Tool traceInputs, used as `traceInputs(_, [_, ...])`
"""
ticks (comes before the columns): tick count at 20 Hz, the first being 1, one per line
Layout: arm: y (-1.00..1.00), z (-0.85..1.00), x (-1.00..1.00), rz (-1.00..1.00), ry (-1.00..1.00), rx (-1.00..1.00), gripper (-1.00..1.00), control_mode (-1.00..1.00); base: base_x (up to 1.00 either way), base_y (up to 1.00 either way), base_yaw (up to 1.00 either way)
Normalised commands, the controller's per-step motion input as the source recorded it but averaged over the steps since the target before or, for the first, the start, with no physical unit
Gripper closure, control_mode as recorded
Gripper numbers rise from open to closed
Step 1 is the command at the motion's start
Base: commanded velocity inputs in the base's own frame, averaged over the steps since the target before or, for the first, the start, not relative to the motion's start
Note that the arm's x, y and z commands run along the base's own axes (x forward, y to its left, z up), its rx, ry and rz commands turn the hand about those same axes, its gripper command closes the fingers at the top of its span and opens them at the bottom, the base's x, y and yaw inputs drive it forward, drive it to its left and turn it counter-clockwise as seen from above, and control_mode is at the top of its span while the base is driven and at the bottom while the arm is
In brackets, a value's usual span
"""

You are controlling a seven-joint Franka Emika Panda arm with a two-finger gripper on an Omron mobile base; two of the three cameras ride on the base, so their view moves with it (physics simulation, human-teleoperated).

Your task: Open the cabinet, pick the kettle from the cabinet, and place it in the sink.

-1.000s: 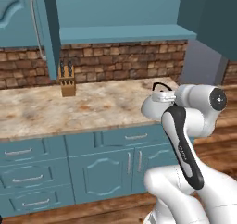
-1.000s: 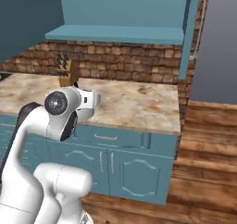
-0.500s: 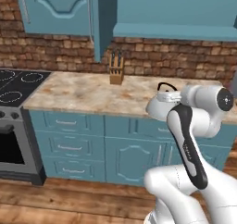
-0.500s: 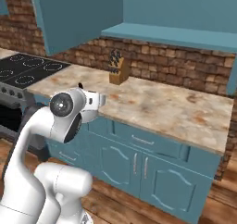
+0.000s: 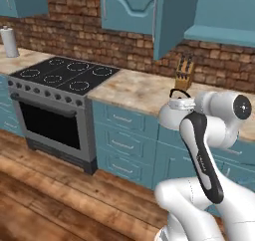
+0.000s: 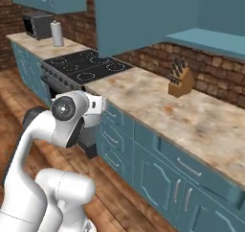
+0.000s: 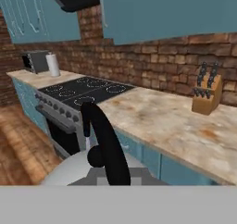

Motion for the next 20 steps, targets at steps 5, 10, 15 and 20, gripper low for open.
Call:
traceInputs(5, [0.0,0.0,0.0,0.0,0.0,0.0,1.0,1.0,-0.04,0.04,0.57])
traceInputs(10, [0.0,0.0,0.0,0.0,0.0,0.0,1.0,1.0,0.0,0.05,0.56])
traceInputs(15, [0.0,0.0,0.0,0.0,0.0,0.0,1.0,1.0,0.0,0.06,0.57])
traceInputs(20, [0.0,0.0,0.0,0.0,0.0,0.0,1.0,1.0,0.1,0.08,0.46])
